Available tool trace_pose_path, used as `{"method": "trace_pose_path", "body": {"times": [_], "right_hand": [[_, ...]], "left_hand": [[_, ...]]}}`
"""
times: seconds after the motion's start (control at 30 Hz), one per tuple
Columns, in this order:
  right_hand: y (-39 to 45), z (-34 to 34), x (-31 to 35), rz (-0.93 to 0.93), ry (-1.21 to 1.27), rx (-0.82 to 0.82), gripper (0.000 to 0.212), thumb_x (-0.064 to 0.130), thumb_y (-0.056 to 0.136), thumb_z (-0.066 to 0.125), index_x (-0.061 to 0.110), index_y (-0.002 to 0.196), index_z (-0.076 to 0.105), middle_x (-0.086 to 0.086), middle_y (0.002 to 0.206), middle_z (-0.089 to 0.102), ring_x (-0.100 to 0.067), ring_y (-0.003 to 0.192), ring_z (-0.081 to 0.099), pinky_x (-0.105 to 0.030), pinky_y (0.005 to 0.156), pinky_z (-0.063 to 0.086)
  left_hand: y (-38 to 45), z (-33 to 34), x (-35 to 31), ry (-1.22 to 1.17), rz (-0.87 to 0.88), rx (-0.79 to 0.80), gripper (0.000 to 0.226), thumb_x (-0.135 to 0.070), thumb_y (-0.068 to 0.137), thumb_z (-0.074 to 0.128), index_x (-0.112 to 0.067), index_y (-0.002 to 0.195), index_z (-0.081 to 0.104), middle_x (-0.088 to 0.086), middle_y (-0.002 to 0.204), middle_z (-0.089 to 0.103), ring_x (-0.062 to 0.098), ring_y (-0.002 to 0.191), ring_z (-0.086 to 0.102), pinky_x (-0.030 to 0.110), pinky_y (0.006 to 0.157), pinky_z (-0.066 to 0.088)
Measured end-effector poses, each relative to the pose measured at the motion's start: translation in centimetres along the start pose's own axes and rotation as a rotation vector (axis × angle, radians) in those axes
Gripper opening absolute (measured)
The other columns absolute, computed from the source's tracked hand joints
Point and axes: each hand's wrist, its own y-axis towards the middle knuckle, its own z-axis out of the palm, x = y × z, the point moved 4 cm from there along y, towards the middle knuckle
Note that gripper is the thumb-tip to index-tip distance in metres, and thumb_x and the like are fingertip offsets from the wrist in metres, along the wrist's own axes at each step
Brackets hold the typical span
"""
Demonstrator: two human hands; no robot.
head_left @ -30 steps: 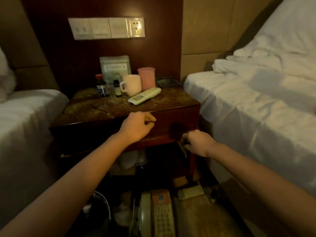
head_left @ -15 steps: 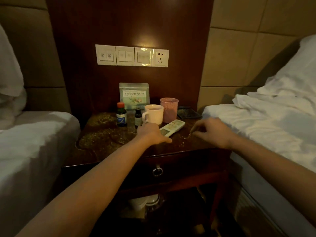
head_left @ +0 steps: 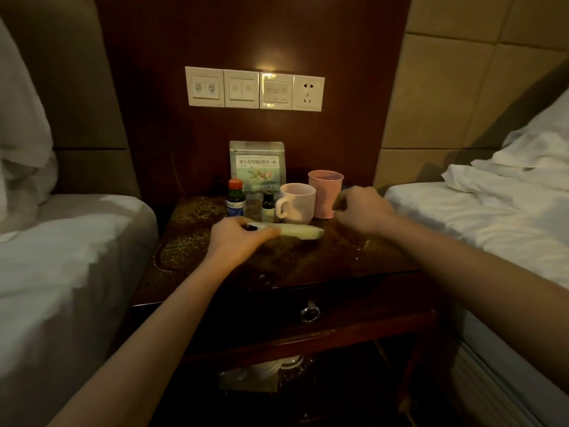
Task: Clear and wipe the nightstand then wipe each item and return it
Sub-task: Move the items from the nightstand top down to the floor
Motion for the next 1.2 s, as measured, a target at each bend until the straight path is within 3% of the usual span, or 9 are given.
{"method": "trace_pose_path", "body": {"times": [0.1, 0.17, 0.3, 0.4, 0.5, 0.6, 0.83, 1.07, 1.2], "right_hand": [[1.7, 1.9, 2.1, -0.002, 0.256, 0.121, 0.039, 0.018, 0.093, 0.054, 0.011, 0.131, 0.048, -0.012, 0.101, 0.062, -0.018, 0.067, 0.058, -0.022, 0.05, 0.049], [3.1, 2.8, 3.7, -0.027, 0.323, 0.111, 0.055, 0.013, 0.092, 0.054, 0.015, 0.143, 0.033, -0.016, 0.119, 0.057, -0.021, 0.073, 0.059, -0.024, 0.05, 0.049], [5.5, 5.2, 5.1, 0.007, 0.215, 0.151, 0.053, 0.022, 0.098, 0.044, 0.019, 0.147, 0.025, -0.014, 0.137, 0.044, -0.027, 0.093, 0.06, -0.027, 0.056, 0.041], [6.3, 6.3, 4.6, 0.084, 0.166, 0.087, 0.049, 0.023, 0.096, 0.048, 0.012, 0.141, 0.032, -0.018, 0.128, 0.052, -0.031, 0.1, 0.056, -0.029, 0.058, 0.041], [6.2, 6.4, 3.5, 0.145, 0.232, -0.031, 0.035, 0.023, 0.097, 0.049, 0.008, 0.129, 0.047, -0.015, 0.121, 0.057, -0.03, 0.107, 0.056, -0.037, 0.08, 0.049], [4.4, 5.5, 2.6, 0.092, 0.156, -0.056, 0.027, 0.022, 0.097, 0.047, 0.009, 0.121, 0.052, -0.014, 0.117, 0.059, -0.029, 0.105, 0.056, -0.042, 0.086, 0.05], [-3.6, 0.0, -1.2, -0.048, 0.046, -0.125, 0.016, 0.025, 0.098, 0.046, 0.014, 0.109, 0.051, -0.011, 0.104, 0.064, -0.028, 0.09, 0.06, -0.042, 0.076, 0.051], [-14.2, -3.5, -6.0, -0.043, 0.024, -0.115, 0.009, 0.02, 0.092, 0.058, 0.013, 0.096, 0.055, -0.014, 0.093, 0.064, -0.032, 0.085, 0.061, -0.033, 0.069, 0.042], [-20.2, -2.4, -8.9, -0.026, -0.03, -0.027, 0.011, 0.024, 0.09, 0.059, 0.013, 0.089, 0.055, -0.009, 0.08, 0.064, -0.028, 0.072, 0.062, -0.038, 0.069, 0.049]], "left_hand": [[-0.4, -1.9, 1.9, -0.337, -0.078, -0.012, 0.047, -0.034, 0.076, 0.076, -0.014, 0.114, 0.059, -0.001, 0.089, 0.068, 0.011, 0.08, 0.069, 0.03, 0.073, 0.058], [-0.4, -2.5, 2.6, -0.507, -0.086, -0.032, 0.05, -0.025, 0.077, 0.076, -0.01, 0.12, 0.054, 0.004, 0.099, 0.067, 0.014, 0.087, 0.069, 0.034, 0.079, 0.058], [-0.8, -2.9, 2.9, -0.639, 0.0, -0.051, 0.026, -0.016, 0.079, 0.073, -0.015, 0.095, 0.052, 0.013, 0.103, 0.067, 0.02, 0.088, 0.071, 0.037, 0.077, 0.058], [-1.2, -2.6, 3.0, -0.6, 0.058, -0.057, 0.025, -0.017, 0.078, 0.075, -0.014, 0.089, 0.052, 0.011, 0.098, 0.067, 0.021, 0.087, 0.071, 0.039, 0.077, 0.058], [-1.7, -2.3, 2.8, -0.624, 0.104, -0.065, 0.024, -0.019, 0.077, 0.076, -0.017, 0.089, 0.055, 0.009, 0.098, 0.068, 0.02, 0.086, 0.071, 0.037, 0.075, 0.059], [-2.2, -2.2, 2.5, -0.674, 0.119, -0.049, 0.025, -0.021, 0.077, 0.075, -0.022, 0.094, 0.057, 0.01, 0.103, 0.069, 0.02, 0.087, 0.071, 0.036, 0.075, 0.059], [-5.1, -0.9, 1.0, -0.802, 0.124, 0.015, 0.03, -0.018, 0.083, 0.069, -0.017, 0.11, 0.057, 0.008, 0.099, 0.071, 0.024, 0.08, 0.072, 0.03, 0.067, 0.06], [-9.2, 3.3, -1.1, -0.8, 0.017, 0.117, 0.073, -0.026, 0.079, 0.073, -0.01, 0.141, 0.039, 0.009, 0.105, 0.069, 0.024, 0.08, 0.073, 0.034, 0.068, 0.06], [-12.5, 7.3, -1.3, -0.714, -0.008, 0.245, 0.046, -0.028, 0.081, 0.072, -0.02, 0.122, 0.051, 0.006, 0.104, 0.069, 0.021, 0.081, 0.072, 0.035, 0.071, 0.06]]}}
